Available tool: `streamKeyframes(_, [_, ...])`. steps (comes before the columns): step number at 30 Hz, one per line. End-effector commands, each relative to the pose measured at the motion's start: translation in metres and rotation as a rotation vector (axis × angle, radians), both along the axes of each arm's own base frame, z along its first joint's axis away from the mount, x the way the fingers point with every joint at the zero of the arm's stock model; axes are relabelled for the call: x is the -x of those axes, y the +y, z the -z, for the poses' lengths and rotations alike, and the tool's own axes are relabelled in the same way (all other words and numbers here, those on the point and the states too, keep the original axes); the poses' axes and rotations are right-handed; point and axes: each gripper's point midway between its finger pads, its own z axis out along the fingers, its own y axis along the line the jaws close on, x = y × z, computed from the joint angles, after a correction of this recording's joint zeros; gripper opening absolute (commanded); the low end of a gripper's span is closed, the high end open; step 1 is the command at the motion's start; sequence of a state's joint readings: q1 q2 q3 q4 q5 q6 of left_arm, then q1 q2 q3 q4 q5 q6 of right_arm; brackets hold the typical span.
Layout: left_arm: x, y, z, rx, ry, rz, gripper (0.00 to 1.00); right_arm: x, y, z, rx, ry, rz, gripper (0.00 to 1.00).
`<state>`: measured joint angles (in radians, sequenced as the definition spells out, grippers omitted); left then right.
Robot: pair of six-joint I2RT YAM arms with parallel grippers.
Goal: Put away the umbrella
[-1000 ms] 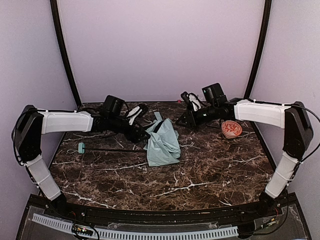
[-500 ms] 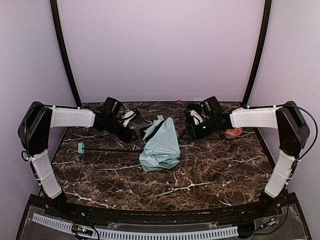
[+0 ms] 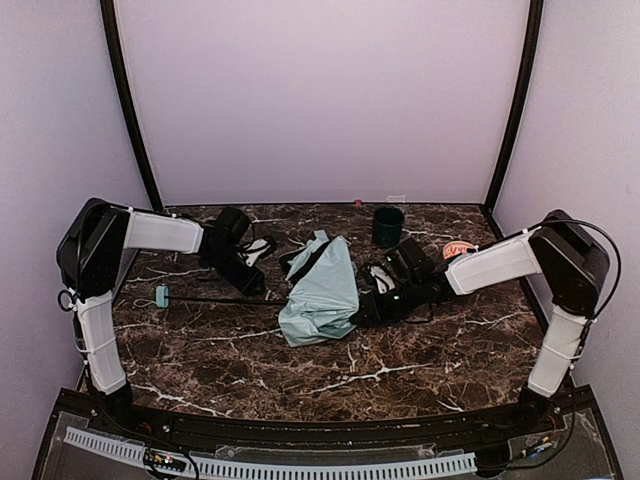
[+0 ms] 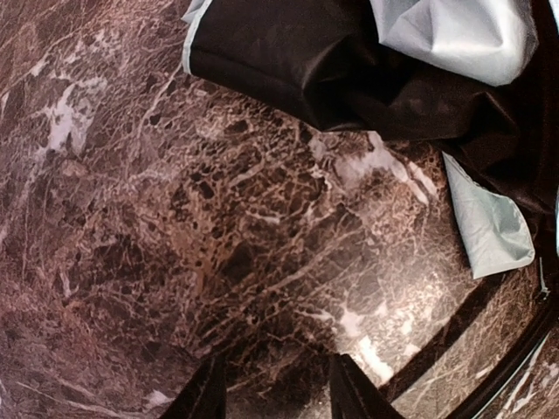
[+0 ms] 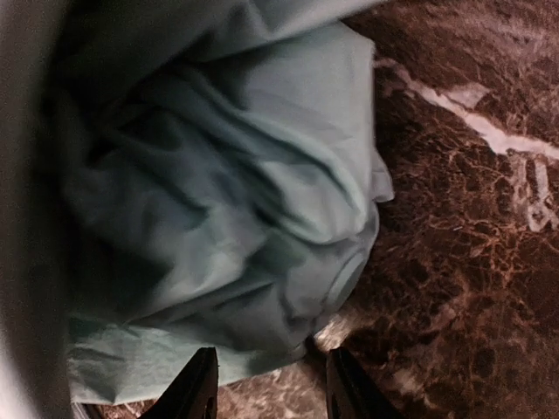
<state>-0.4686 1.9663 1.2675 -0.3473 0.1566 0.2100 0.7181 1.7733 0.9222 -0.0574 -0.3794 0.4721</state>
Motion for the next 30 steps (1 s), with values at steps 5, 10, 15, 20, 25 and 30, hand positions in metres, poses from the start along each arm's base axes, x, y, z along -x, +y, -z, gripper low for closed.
streamKeyframes(5, [0.057,-0.03,0.013,0.105,0.229,0.05,0.37,-0.095,0.039,-0.023,-0.163,-0.087,0.136,0.42])
streamKeyframes(10, [0.08,-0.083,-0.004,0.26,0.258,0.169,0.36,-0.147,0.063,-0.048,-0.233,-0.145,0.14,0.41])
streamKeyframes(15, [0.064,-0.135,-0.033,0.471,0.179,0.201,0.38,-0.177,0.091,-0.047,-0.25,-0.136,0.098,0.4])
streamKeyframes(20, [0.032,-0.162,-0.059,0.574,0.092,0.137,0.4,-0.211,0.106,-0.062,-0.248,-0.189,0.092,0.4])
streamKeyframes(25, [0.057,-0.17,-0.082,0.615,0.102,0.198,0.44,-0.222,0.095,-0.096,-0.193,-0.284,0.061,0.42])
streamKeyframes(30, [0.084,-0.164,-0.101,0.586,0.085,0.267,0.56,-0.238,0.038,-0.159,-0.031,-0.474,0.149,0.47])
